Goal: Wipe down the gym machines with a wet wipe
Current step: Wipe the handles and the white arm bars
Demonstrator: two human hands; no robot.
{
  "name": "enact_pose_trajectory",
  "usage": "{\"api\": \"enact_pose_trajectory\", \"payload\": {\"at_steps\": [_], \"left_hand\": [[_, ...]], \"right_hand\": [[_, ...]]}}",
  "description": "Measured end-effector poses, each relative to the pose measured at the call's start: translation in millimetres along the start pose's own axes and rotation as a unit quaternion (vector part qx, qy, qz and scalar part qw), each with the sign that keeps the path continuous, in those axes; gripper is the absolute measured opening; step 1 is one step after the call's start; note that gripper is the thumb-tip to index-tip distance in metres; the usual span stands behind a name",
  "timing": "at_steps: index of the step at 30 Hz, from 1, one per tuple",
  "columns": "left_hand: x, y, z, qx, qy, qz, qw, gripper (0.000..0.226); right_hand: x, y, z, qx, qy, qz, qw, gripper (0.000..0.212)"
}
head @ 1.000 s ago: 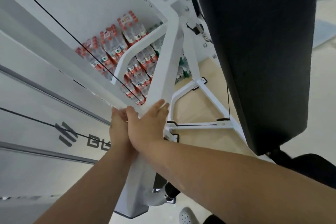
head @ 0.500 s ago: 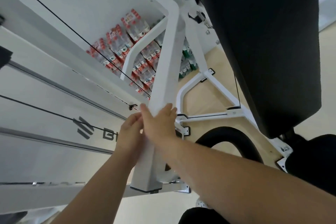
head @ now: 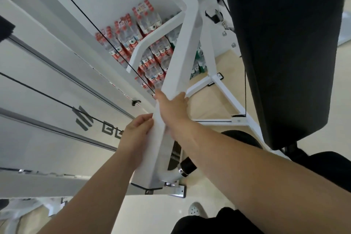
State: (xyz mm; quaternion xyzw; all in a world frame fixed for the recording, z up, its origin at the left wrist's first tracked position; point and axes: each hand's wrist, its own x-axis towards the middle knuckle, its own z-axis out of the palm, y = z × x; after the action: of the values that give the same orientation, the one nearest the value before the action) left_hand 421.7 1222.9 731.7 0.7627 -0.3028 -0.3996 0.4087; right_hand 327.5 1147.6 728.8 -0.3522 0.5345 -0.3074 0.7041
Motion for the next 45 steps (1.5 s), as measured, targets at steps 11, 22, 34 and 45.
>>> {"api": "enact_pose_trajectory", "payload": {"at_steps": [11, 22, 34, 45], "left_hand": [[16.7, 7.9, -7.5, 0.101, -0.028, 0.01, 0.994, 0.026], [81.9, 49.0, 26.2, 0.136, -0.044, 0.087, 0.986, 0.023], [126.3, 59.5, 60.0, 0.298, 0.004, 0.208, 0.932, 0.031], [127.3, 60.9, 61.3, 0.296, 0.016, 0.209, 0.932, 0.036]], "right_hand": [[41.7, -39.9, -11.3, -0.102, -0.017, -0.086, 0.991, 0.127], [66.8, -34.8, -13.6, -0.136, -0.025, -0.113, 0.984, 0.123], [128.5, -60.7, -55.1, -0.359, 0.004, -0.291, 0.887, 0.09], [190.9, -128.2, -79.0, -0.625, 0.018, -0.308, 0.717, 0.099]]}}
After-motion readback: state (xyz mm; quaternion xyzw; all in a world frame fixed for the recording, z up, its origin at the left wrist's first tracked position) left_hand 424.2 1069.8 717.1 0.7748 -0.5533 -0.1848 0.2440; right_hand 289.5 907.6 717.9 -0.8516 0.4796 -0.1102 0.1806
